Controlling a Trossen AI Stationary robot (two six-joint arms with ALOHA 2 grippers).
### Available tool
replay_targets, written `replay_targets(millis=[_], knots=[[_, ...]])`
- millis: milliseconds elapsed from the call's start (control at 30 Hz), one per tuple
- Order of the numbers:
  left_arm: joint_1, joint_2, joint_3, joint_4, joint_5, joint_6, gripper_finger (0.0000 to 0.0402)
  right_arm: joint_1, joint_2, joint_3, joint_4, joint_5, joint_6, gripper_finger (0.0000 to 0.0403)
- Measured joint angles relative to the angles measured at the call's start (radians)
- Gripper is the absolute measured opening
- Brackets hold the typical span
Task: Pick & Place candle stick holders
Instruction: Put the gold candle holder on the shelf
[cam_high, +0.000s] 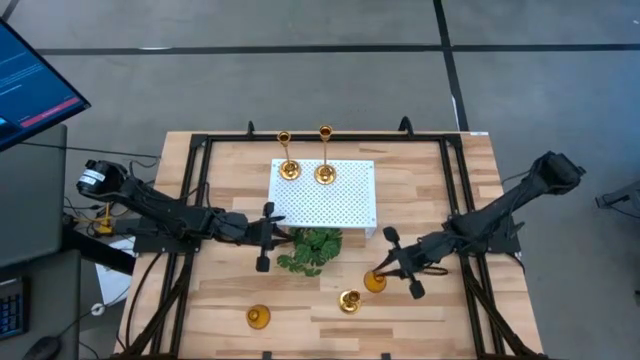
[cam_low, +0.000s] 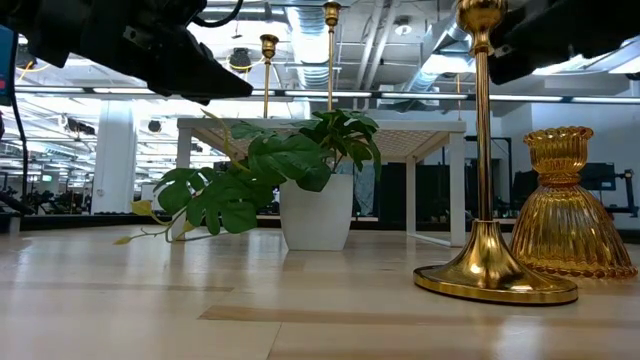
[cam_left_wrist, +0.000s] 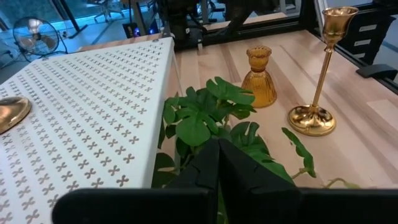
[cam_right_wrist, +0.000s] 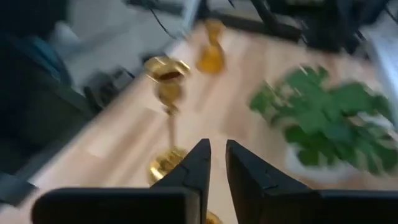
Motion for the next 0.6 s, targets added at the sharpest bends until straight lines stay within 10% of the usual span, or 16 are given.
replay_targets(millis=[600], knots=[[0.000, 0.000, 0.000, 0.001, 0.000, 0.000, 0.0007, 0.012, 0.132, -0.085, 0.221, -0.006, 0.182, 0.0060]])
